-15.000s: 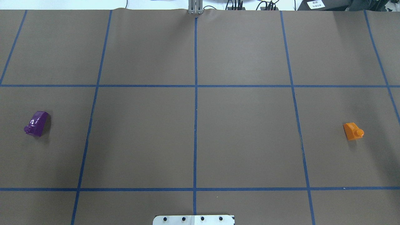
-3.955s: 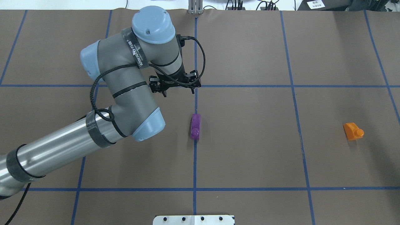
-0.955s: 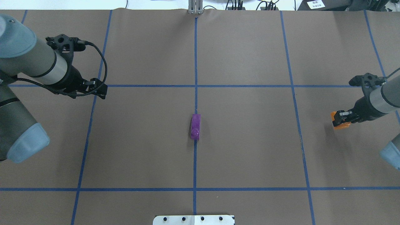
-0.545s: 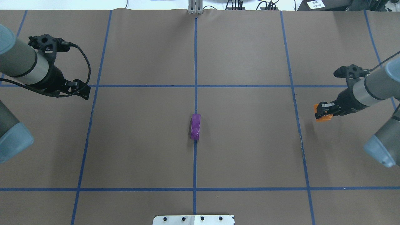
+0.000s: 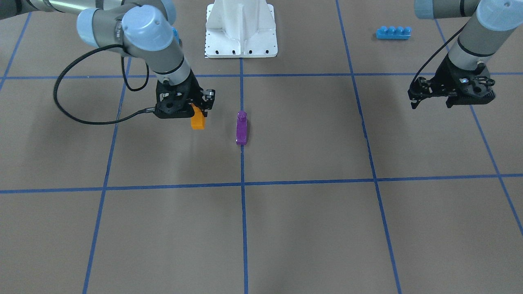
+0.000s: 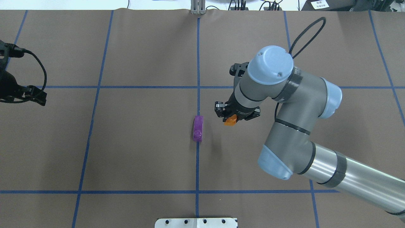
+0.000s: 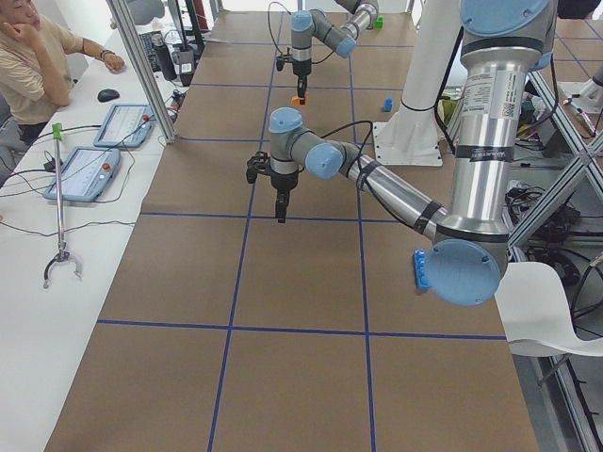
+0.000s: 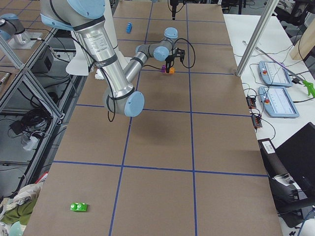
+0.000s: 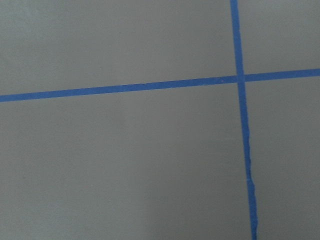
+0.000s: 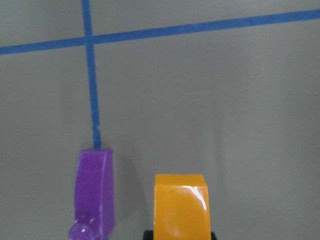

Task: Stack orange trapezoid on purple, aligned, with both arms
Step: 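Carry the orange block with the right gripper over the purple block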

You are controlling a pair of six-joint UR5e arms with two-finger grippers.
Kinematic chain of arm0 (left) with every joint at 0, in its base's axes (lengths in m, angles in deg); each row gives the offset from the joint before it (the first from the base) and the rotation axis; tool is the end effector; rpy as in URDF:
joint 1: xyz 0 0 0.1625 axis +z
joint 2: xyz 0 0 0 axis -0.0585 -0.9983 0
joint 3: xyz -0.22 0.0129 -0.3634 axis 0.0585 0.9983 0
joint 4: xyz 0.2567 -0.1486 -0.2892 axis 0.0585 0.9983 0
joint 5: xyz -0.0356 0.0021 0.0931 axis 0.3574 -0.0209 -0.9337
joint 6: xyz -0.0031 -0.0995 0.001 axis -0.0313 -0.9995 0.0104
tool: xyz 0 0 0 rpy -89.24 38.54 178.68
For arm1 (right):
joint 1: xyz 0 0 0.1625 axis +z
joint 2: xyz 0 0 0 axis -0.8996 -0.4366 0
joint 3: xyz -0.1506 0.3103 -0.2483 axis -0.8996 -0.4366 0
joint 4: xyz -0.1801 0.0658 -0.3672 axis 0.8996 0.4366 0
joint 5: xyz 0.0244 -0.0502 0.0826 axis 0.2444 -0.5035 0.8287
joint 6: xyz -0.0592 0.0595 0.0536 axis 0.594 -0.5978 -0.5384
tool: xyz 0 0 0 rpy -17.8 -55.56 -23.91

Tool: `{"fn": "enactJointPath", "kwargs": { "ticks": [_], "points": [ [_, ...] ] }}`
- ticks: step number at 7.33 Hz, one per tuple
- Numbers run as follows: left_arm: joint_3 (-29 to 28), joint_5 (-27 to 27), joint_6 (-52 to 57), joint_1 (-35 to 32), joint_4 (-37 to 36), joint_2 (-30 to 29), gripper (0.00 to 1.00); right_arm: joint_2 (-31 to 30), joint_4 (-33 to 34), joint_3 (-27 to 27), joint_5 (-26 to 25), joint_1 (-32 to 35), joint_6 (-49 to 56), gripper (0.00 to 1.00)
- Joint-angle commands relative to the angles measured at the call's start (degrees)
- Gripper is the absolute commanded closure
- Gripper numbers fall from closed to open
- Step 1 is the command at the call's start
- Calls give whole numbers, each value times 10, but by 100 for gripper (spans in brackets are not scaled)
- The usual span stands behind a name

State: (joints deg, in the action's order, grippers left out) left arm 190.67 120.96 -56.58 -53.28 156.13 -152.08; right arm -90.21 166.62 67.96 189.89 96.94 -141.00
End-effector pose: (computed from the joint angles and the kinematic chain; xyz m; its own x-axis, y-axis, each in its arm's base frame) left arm 0.2000 -0.4575 0.4192 0.7741 0.0567 -0.6305 0.0016 0.9958 0.0915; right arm -0.4951 -0.4264 0.2087 0.6115 0.0864 0.7865 -0.0471 0.9962 -0.0728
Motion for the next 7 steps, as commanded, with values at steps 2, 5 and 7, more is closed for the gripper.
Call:
{"fn": "enactJointPath", "kwargs": {
  "ticks": [2, 5, 7],
  "points": [
    [-10, 2, 1, -2, -3, 0, 0, 59, 9, -50, -43, -50, -45, 100],
    [-11, 2, 1, 0, -1, -4, 0, 63, 5, -65, -46, -59, -44, 100],
    [-12, 2, 1, 0, -1, -5, 0, 85, 6, -86, -47, -59, -37, 100]
  ]
}}
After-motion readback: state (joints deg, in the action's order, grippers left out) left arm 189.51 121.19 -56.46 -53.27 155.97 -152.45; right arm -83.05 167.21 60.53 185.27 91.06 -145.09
